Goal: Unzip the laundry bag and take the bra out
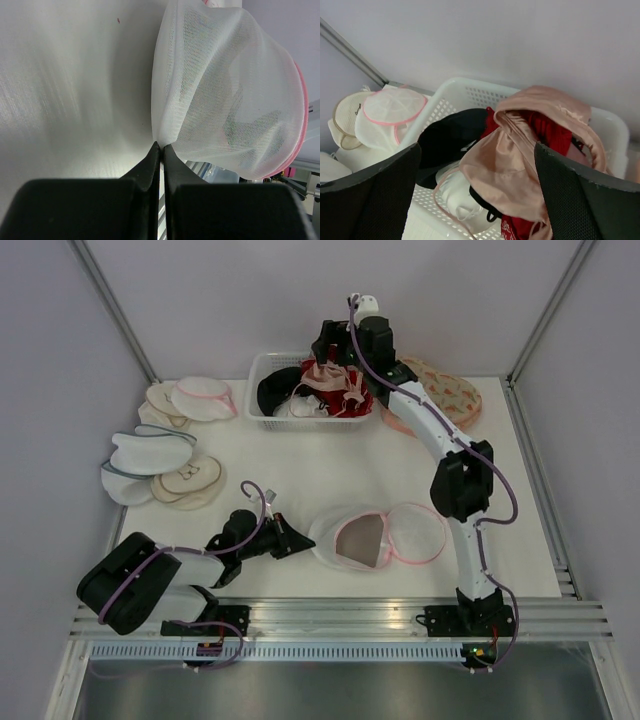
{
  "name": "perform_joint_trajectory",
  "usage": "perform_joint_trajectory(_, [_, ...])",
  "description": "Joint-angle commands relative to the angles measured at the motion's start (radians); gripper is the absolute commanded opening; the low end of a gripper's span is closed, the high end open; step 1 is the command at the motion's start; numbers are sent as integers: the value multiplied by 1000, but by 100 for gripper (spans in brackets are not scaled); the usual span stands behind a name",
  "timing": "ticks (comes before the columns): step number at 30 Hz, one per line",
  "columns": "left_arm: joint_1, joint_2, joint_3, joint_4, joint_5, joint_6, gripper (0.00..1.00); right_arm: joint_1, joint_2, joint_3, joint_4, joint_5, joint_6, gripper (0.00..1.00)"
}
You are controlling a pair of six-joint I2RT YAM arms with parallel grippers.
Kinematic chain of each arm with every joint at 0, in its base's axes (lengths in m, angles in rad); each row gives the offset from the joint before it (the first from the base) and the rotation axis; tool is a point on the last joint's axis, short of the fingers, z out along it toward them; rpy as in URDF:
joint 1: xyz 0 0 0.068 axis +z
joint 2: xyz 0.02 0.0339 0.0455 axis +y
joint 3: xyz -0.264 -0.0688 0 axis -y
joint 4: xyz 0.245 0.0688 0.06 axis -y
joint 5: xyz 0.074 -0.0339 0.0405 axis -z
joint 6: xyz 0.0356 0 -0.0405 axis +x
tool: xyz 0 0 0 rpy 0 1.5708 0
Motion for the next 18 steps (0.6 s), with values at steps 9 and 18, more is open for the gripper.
perform_joint_trajectory(9, [-1,-9,11,14,-2,-11,2,61,-581,-496,-43,492,-119,98])
perform_joint_trajectory(18, [-1,25,51,-17,7,-1,2,260,-1132,-1256,-194,655,111,97])
